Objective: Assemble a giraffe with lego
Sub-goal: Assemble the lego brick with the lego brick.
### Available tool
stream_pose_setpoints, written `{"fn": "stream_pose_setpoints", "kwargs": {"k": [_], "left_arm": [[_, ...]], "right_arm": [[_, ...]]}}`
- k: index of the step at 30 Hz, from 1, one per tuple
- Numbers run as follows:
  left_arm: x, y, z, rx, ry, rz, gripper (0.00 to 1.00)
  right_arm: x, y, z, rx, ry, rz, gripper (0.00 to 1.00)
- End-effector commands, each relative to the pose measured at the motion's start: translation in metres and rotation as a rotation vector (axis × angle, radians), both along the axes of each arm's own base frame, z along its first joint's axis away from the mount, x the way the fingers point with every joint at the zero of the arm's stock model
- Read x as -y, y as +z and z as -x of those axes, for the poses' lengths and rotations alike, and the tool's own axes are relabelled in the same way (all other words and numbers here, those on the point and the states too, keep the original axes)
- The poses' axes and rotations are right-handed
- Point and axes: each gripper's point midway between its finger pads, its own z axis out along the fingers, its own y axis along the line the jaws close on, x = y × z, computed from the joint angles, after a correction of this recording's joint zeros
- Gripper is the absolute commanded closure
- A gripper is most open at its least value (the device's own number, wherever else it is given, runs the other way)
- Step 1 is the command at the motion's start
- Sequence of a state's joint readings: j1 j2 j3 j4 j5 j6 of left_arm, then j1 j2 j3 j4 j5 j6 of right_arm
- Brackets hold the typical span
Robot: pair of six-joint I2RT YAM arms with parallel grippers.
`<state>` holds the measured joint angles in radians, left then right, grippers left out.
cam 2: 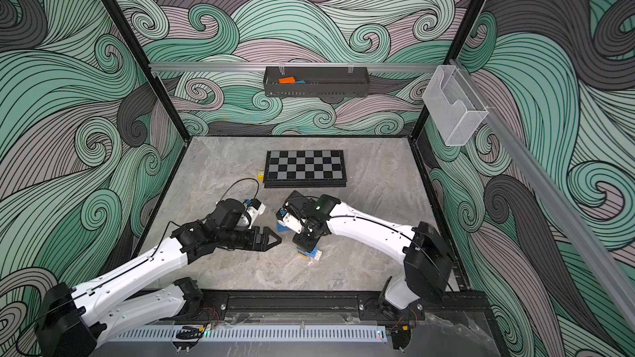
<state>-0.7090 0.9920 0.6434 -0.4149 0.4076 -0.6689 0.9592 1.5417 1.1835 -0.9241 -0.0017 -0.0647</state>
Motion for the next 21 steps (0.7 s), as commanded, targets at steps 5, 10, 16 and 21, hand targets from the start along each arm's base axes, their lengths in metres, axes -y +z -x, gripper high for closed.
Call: {"fn": "stream_pose_setpoints", "kwargs": {"k": [5, 10, 16, 21], "left_arm": [[0.016, -0.009, -0.011, -0.038, 0.027, 0.07, 0.14], [0.027, -0.011, -0.021, -0.044, 0.037, 0.102, 0.14], [0.034, -0.016, -0.025, -0.047, 0.034, 0.114, 0.14], [0.042, -0.021, -0.024, -0.049, 0.023, 0.123, 0.14]], "right_arm": [[0.035, -0.046, 0.026, -0.138, -0.041, 0.204, 0.77], [0.035, -0.048, 0.029, -0.151, -0.052, 0.209, 0.77], [0.031, -0.049, 0.029, -0.163, -0.055, 0.215, 0.77], [0.03, -0.049, 0.03, -0.172, -0.064, 0.213, 0.77]]}}
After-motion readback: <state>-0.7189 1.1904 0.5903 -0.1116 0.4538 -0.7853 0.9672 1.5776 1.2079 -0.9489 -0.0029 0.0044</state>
